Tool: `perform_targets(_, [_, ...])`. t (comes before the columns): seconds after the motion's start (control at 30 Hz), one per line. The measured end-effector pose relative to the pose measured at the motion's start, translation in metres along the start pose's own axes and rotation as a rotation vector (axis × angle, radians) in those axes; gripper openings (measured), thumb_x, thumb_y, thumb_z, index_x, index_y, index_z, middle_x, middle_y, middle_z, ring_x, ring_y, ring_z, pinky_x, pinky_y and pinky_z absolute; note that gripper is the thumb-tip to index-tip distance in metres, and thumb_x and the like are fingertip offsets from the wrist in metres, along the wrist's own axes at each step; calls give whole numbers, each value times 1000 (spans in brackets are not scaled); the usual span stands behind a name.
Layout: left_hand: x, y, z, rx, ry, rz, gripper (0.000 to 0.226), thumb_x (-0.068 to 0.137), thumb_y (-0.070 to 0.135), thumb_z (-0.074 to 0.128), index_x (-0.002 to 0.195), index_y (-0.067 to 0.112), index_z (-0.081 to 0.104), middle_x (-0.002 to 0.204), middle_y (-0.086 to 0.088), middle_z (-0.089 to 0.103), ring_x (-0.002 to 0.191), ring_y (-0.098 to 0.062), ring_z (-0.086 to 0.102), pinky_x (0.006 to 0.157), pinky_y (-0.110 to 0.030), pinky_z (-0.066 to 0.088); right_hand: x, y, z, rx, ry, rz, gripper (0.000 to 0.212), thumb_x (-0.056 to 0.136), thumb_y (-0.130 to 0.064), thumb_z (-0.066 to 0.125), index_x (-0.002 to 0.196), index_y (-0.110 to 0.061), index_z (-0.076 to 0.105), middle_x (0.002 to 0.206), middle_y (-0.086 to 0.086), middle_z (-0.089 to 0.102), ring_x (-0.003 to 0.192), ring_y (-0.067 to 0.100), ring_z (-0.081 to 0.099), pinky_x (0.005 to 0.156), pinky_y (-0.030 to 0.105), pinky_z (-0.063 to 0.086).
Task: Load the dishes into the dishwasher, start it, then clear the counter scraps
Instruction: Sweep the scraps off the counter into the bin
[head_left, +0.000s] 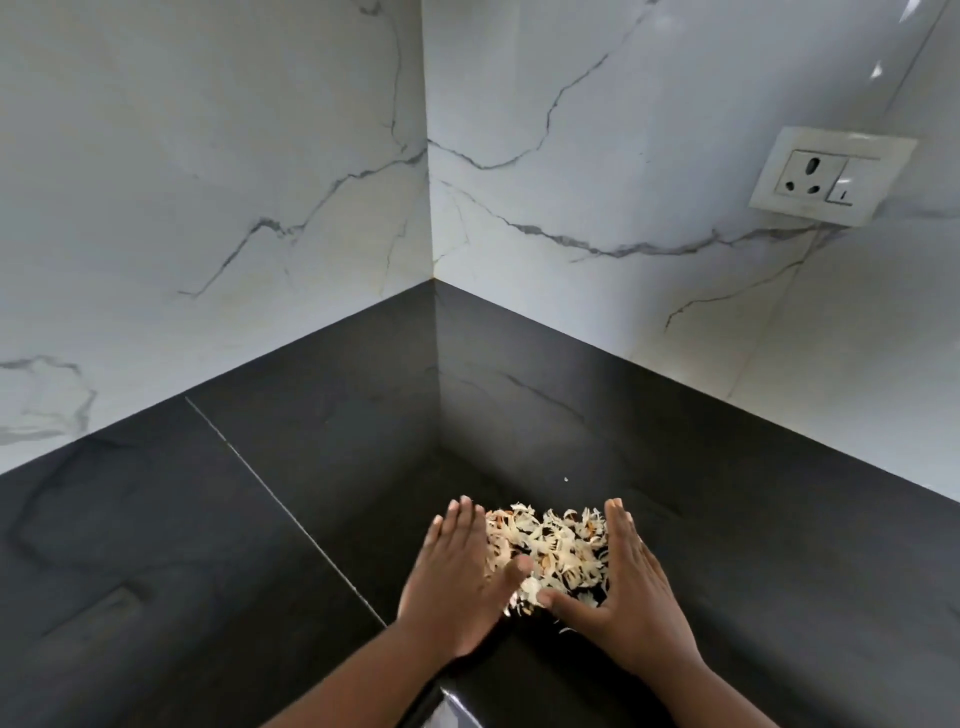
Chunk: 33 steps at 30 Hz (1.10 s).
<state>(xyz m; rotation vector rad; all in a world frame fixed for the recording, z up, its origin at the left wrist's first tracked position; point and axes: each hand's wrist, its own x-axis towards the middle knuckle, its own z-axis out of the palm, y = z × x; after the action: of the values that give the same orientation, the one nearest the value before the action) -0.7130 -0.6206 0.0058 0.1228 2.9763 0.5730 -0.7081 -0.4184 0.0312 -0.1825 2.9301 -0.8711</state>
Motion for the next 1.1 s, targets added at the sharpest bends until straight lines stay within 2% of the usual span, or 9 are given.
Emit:
perform_targets(0.2, [-9, 12, -7, -556, 275, -219, 106, 68, 89, 7, 151, 24, 23, 159, 3, 19, 146, -8, 7, 120, -33, 6, -4, 7, -3, 86, 23, -65, 129, 61, -91, 48, 152, -25, -15, 159, -10, -15, 141, 1, -15, 116, 25, 2])
perform_targets(0.3, [-27, -25, -23, -281, 327, -287, 92, 80, 78, 9, 152, 22, 22, 160, 3, 15, 145, -7, 0, 119, -32, -5, -6, 12, -3, 101, 32, -98, 128, 61, -91, 46, 152, -24, -14, 160, -9, -13, 143, 4, -14, 116, 26, 2])
perform_targets(0.43, [-60, -62, -23, 159, 166, -540, 87, 88, 72, 9, 154, 16, 2, 162, 0, -4, 148, -21, -9, 120, -42, -6, -2, 16, 3, 42, 45, -131, 128, 61, -95, 34, 153, -20, -12, 161, -3, -13, 146, 11, -14, 118, 30, -2])
perform_targets(0.53, [-57, -58, -19, 180, 149, -561, 83, 92, 68, 13, 154, 16, -2, 162, 1, -7, 148, -21, -9, 120, -44, -2, 0, 19, 9, -141, 94, -167, 117, 70, -93, 24, 154, -15, -3, 161, 6, -9, 146, 20, -14, 119, 34, -7])
perform_targets(0.67, [-51, -66, -20, 208, 164, -573, 81, 92, 67, 13, 154, 17, -3, 161, 2, -9, 148, -20, -10, 120, -44, -2, -8, -2, 27, -330, 204, -458, 65, 91, -64, 34, 138, -21, 47, 153, 10, 33, 144, 34, 21, 115, 50, 9])
perform_targets(0.8, [-51, -69, -19, 216, 146, -578, 80, 93, 67, 15, 154, 17, -2, 161, 2, -8, 148, -20, -10, 119, -44, -2, -24, -58, 70, -387, -16, -698, 53, 95, -56, 34, 133, -26, 54, 146, 3, 46, 140, 31, 29, 109, 54, 14])
perform_targets(0.87, [-51, -68, -18, 198, 151, -581, 78, 94, 64, 17, 154, 18, -2, 161, 3, -9, 148, -20, -11, 119, -44, -3, -29, -75, 85, -405, -121, -700, 59, 95, -58, 30, 137, -22, 51, 148, 3, 43, 143, 31, 20, 111, 53, 9])
perform_targets(1.0, [-51, -70, -20, 186, 156, -579, 75, 95, 61, 17, 154, 18, -2, 161, 3, -10, 148, -19, -13, 119, -44, -4, -23, -78, 86, -496, -223, -645, 83, 91, -69, 6, 153, -14, -2, 161, 3, -8, 140, 28, -33, 108, 57, -24])
perform_targets(1.1, [-51, -70, -19, 190, 149, -572, 76, 95, 62, 16, 154, 18, -2, 161, 3, -10, 148, -20, -12, 119, -44, -3, -19, -73, 78, -591, -209, -578, 96, 83, -79, -5, 150, -11, -13, 158, 6, -19, 138, 28, -36, 105, 56, -29])
